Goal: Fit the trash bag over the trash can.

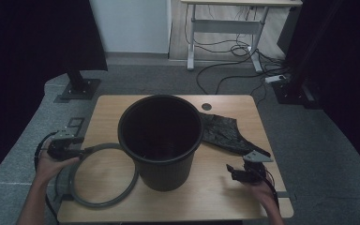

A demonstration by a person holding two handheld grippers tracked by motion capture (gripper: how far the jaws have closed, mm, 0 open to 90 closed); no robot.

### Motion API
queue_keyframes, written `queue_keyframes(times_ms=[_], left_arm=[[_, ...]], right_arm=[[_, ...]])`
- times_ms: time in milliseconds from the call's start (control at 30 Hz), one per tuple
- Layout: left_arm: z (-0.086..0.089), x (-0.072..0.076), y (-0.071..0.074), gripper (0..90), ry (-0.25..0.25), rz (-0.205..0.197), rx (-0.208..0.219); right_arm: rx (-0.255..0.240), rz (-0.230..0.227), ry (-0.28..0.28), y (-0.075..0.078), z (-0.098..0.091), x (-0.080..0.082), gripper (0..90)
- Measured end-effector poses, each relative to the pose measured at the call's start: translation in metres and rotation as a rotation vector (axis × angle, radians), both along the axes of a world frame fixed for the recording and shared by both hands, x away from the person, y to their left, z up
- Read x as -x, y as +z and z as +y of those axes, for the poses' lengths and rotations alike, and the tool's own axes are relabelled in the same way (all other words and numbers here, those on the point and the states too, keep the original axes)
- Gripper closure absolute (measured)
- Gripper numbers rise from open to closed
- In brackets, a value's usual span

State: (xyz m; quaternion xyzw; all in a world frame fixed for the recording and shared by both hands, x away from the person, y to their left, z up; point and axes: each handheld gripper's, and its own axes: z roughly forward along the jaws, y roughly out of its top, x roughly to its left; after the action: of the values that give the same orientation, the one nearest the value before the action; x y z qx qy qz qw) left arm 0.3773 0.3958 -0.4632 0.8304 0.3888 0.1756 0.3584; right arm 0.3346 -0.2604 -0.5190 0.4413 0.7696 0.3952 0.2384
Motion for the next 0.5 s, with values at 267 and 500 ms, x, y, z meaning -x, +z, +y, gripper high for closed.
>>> queue_keyframes(times_ms=[267,500], left_arm=[[0.001,-0.002,-0.002,33.4,0.004,0.005,-0.008],[0.001,-0.004,-0.003,33.6,0.001,0.009,-0.007]], right_arm=[[0.032,0.02,0.053,0.016,0.02,-0.038,17.6],[0.041,0.038,0.058,0.026,0.032,-0.075,17.7]])
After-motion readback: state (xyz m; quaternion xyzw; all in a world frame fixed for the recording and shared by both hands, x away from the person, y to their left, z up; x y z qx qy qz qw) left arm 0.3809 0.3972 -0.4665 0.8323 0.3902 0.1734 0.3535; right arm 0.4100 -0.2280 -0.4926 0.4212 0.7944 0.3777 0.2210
